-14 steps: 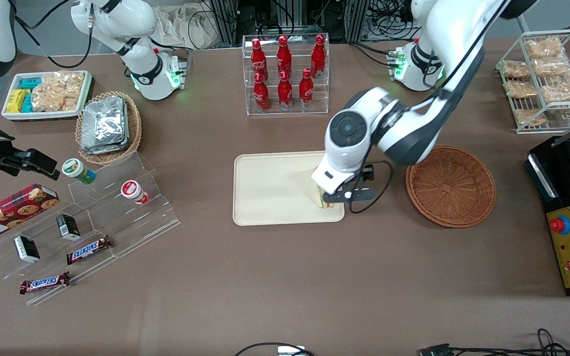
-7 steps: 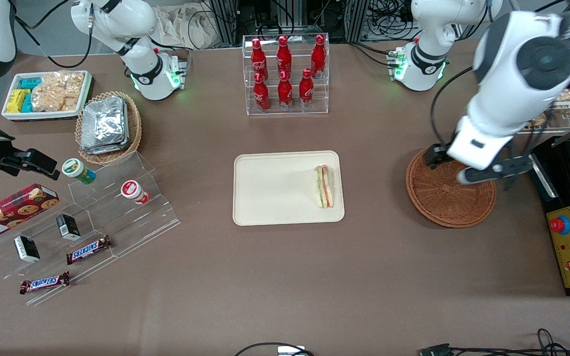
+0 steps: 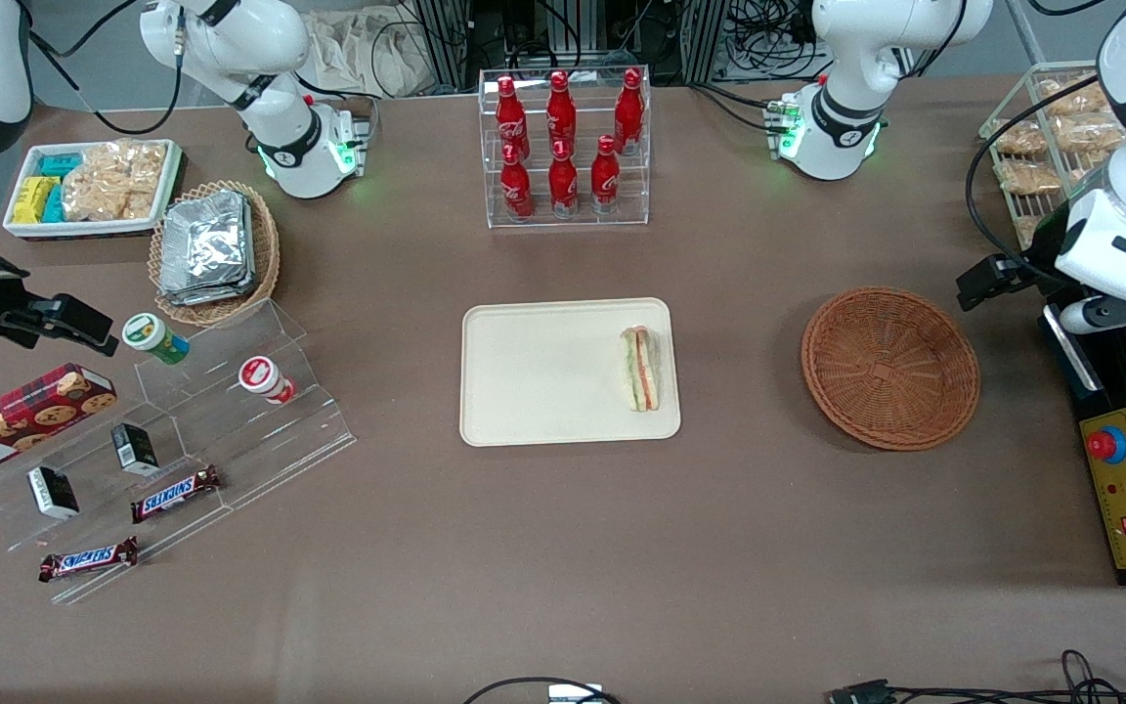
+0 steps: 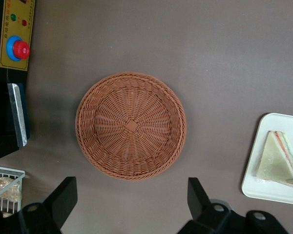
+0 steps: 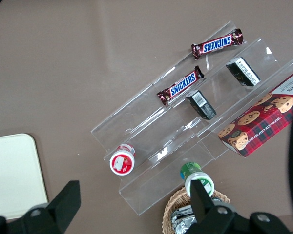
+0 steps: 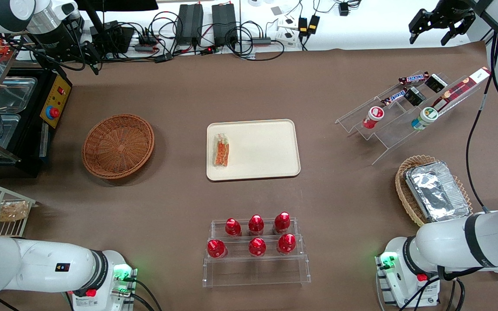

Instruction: Place sandwich from basket to tray

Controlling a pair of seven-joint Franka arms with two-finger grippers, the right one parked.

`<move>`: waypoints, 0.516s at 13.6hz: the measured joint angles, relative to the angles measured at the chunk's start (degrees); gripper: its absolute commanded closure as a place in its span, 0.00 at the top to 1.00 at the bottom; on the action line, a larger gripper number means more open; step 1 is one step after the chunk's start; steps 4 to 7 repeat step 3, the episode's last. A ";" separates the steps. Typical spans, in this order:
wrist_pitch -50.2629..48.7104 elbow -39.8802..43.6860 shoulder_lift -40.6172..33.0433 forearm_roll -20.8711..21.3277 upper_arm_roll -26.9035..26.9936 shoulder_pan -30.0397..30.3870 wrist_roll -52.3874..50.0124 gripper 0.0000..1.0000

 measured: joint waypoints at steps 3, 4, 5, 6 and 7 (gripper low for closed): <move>-0.48 0.64 0.00 -0.11 -0.08 -0.44 0.00 1.00; -0.48 0.64 0.00 -0.11 -0.08 -0.44 0.00 1.00; -0.48 0.64 0.00 -0.11 -0.08 -0.44 0.00 1.00; -0.48 0.64 0.00 -0.11 -0.08 -0.44 0.00 1.00; -0.48 0.64 0.00 -0.11 -0.08 -0.44 0.00 1.00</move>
